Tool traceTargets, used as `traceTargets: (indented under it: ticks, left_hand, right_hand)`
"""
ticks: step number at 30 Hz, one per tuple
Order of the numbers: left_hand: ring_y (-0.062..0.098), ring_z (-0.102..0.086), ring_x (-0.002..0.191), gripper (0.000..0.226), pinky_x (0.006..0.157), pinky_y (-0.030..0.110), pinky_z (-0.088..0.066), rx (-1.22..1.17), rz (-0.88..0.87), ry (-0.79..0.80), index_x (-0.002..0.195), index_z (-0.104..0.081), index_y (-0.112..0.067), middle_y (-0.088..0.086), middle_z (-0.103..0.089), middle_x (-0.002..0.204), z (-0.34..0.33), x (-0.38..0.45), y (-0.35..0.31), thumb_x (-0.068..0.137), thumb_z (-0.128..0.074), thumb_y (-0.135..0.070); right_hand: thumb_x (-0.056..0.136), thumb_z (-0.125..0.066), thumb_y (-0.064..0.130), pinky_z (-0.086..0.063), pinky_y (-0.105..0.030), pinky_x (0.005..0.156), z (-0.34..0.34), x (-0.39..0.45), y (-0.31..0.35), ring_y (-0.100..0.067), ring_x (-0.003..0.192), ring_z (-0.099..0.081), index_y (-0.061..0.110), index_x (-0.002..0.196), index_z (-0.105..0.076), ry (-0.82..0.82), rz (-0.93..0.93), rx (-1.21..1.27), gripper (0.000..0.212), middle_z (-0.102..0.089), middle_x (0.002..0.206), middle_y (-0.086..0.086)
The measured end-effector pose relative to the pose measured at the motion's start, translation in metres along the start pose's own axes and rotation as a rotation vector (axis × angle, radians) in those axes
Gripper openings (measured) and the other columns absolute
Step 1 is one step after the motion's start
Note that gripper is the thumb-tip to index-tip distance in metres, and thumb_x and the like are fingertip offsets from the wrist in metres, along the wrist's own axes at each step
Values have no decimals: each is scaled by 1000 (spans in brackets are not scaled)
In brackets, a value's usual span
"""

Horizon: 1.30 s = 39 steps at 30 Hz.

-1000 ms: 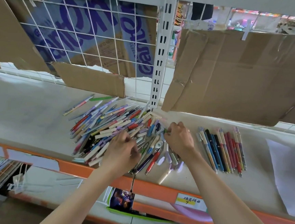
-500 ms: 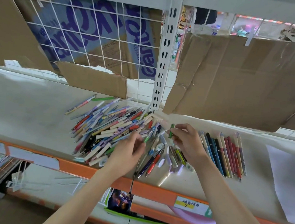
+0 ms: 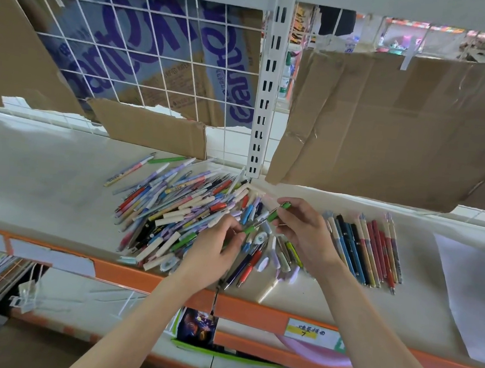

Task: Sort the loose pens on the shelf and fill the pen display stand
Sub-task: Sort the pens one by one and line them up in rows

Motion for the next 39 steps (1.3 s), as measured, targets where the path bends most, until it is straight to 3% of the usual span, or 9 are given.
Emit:
traceTargets:
  ticks: [6, 9, 14, 19, 23, 27, 32, 35, 39]
  left_hand:
    - [-11, -49, 53, 4, 50, 8, -35, -78, 20, -9, 94, -47, -19, -16, -47, 63, 0, 2, -8, 97, -48, -21]
    - [-12, -49, 55, 4, 52, 7, -36, -103, 22, 7, 94, -47, -18, -16, -48, 67, -2, 3, -12, 96, -48, -21]
    - [2, -59, 74, 9, 65, 15, -44, -129, 102, -19, 90, -50, -19, -6, -62, 82, -3, 8, -12, 92, -56, -26]
    - [2, -49, 53, 22, 48, 15, -34, -18, 36, -250, 74, -46, -18, -10, -51, 59, -4, 9, -24, 88, -61, -12]
    - [3, -48, 51, 22, 47, 14, -31, -51, 45, -220, 74, -45, -17, -11, -50, 57, -13, 11, -23, 89, -61, -12]
    - [-1, -44, 48, 25, 50, 14, -32, -295, 241, -99, 70, -48, -24, -12, -51, 55, -23, 24, -19, 93, -57, -23]
    - [-2, -50, 52, 17, 55, 18, -37, -127, 115, 42, 79, -55, -21, -12, -57, 63, -26, 29, -24, 94, -53, -28]
    - [-6, -56, 72, 3, 65, 8, -44, -51, 104, 72, 89, -58, -26, -19, -60, 79, -17, 23, -13, 91, -58, -25]
    - [-2, -56, 80, 7, 67, 8, -43, 53, 92, 19, 94, -57, -23, -16, -59, 89, 1, 18, 3, 92, -56, -17]
  right_hand:
    - [90, -51, -4, -50, -19, 58, 2, -2, 0, -13, 64, -60, 3, 97, -60, -44, -4, 201, 13, -63, 73, -8]
    - [90, -50, -5, -50, -19, 59, -2, -5, 2, -14, 63, -58, 1, 97, -60, -22, -7, 156, 14, -60, 74, -9]
    - [90, -52, -5, -49, -21, 60, -17, -10, -2, -17, 65, -55, -1, 94, -59, -2, 1, 29, 9, -57, 73, -11]
    - [90, -48, -8, -51, -21, 60, -27, -11, -8, -15, 59, -55, 1, 86, -56, -74, -3, 256, 12, -56, 67, -9]
    - [92, -48, -6, -51, -21, 57, -24, -14, -11, -14, 55, -58, 1, 85, -54, -103, -6, 294, 11, -57, 67, -10]
    - [94, -49, -1, -50, -20, 56, -18, -13, -9, -11, 57, -58, 10, 97, -55, -144, 35, 52, 13, -60, 68, -6]
    - [92, -55, 7, -44, -17, 53, 0, -2, 7, -4, 51, -52, 13, 121, -49, -166, 128, -347, 30, -58, 64, -1]
    - [90, -62, 20, -42, -9, 53, 30, 5, 23, 3, 54, -53, 17, 119, -48, -285, 191, -636, 32, -61, 69, 3]
    - [92, -59, 20, -40, -28, 58, 60, 8, 20, -18, 64, -51, 13, 116, -51, -325, 156, -1024, 27, -50, 64, 4]
Point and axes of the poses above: each hand's wrist, its own x-axis towards the middle knuckle, its own z-axis out of the back of the hand, y = z × x, the point moved 5 cm from there along x, towards the middle knuckle
